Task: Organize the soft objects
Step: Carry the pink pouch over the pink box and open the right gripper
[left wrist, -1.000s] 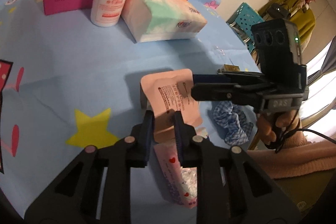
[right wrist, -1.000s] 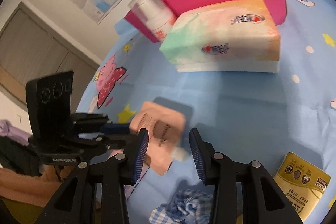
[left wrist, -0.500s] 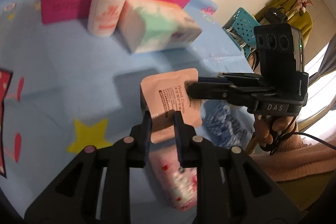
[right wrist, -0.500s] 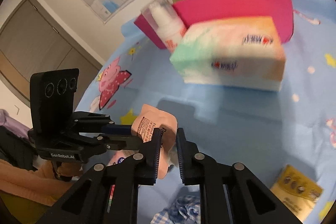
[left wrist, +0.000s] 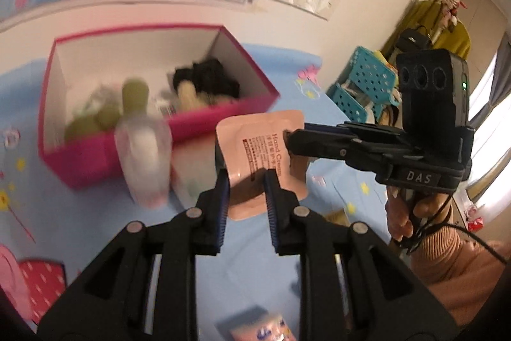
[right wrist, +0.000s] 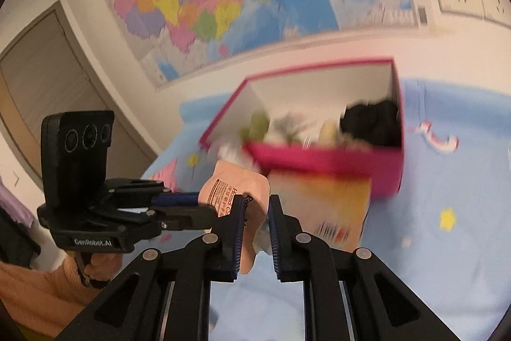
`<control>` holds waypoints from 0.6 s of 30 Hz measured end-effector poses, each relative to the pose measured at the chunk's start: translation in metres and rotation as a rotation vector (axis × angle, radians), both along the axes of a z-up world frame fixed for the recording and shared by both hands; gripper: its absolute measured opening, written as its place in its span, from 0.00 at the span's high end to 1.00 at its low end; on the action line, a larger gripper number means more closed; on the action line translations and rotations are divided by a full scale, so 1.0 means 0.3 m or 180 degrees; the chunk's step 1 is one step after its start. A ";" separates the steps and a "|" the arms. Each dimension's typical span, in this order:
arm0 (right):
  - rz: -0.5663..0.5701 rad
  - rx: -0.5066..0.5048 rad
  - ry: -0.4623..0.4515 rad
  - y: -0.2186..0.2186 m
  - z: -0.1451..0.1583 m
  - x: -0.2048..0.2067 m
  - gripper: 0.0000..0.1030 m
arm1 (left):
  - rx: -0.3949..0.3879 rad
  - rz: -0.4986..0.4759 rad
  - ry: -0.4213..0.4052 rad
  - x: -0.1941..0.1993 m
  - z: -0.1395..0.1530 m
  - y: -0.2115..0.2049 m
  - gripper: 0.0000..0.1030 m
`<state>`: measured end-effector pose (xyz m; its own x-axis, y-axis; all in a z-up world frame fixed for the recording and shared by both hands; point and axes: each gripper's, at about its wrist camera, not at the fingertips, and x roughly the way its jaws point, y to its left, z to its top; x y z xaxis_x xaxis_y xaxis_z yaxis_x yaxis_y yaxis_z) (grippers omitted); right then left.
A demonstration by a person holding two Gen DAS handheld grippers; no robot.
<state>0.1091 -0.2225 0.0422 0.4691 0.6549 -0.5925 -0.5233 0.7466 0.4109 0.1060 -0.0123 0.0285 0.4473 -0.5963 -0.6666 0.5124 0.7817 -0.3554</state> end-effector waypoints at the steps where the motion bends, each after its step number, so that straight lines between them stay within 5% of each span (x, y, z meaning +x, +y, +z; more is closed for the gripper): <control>1: -0.0018 0.0020 -0.0015 -0.002 0.010 0.028 0.86 | 0.0003 0.0026 -0.0014 0.025 0.012 -0.003 0.77; 18: -0.0165 -0.0056 -0.0005 0.078 0.024 0.394 0.86 | 0.0166 0.0445 0.0252 0.404 0.017 0.013 0.72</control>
<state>0.2273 -0.1991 0.0494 0.5031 0.6191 -0.6030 -0.4842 0.7799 0.3966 0.2271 -0.0085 0.0335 0.4682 -0.4956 -0.7316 0.3695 0.8619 -0.3474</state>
